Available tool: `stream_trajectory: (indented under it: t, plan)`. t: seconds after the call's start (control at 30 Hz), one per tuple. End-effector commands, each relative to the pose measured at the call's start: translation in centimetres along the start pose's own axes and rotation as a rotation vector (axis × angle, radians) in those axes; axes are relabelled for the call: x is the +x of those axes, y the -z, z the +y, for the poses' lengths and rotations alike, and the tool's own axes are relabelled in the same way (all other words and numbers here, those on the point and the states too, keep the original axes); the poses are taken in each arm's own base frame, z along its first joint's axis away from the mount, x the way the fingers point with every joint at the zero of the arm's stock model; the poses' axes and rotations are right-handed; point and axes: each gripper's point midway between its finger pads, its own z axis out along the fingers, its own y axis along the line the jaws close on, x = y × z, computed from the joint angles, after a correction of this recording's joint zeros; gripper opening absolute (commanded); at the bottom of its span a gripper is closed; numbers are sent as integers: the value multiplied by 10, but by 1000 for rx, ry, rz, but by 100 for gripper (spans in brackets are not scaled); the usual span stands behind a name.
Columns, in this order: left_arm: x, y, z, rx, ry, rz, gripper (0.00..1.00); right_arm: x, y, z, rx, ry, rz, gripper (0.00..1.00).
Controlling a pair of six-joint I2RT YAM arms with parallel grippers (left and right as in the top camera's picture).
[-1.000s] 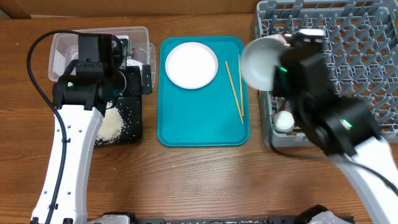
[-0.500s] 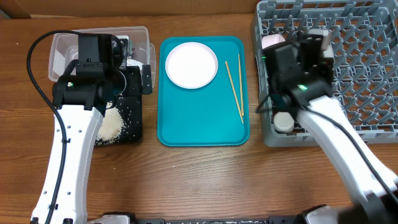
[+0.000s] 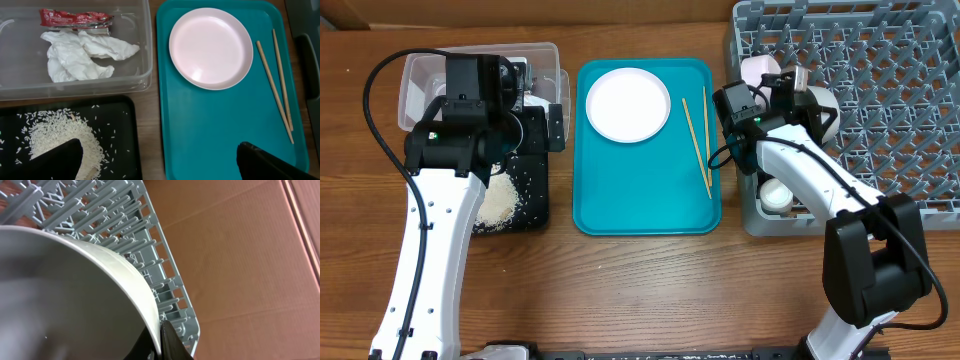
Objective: Sort waste into correct bins and load items into the dishwasher
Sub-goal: 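Reach the right gripper to the white plate and grasp its edge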
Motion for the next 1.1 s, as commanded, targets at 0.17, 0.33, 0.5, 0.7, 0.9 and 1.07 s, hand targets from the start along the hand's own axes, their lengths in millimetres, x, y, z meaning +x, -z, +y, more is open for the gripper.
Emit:
stream_trajectory:
  t: [0.17,0.33,0.5,0.7,0.9,1.07]
  plan:
    - [-8,7,-1,5,13,-28,100,11,19,25,-144,83,17,4]
    - [-8,7,-1,5,13,-28,100,13,33,28,-157,141,-4,8]
    - [-8,7,-1,6,13,-28,100,13,40,31,-170,157,-18,29]
    - [-8,7,-1,5,13,-28,100,0,63,38,-213,131,-70,63]
    - [-8,7,-1,5,13,-28,100,-33,97,44,-411,51,-82,73]
    - [-8,7,-1,5,13,-28,100,-61,140,62,-755,-40,-49,82]
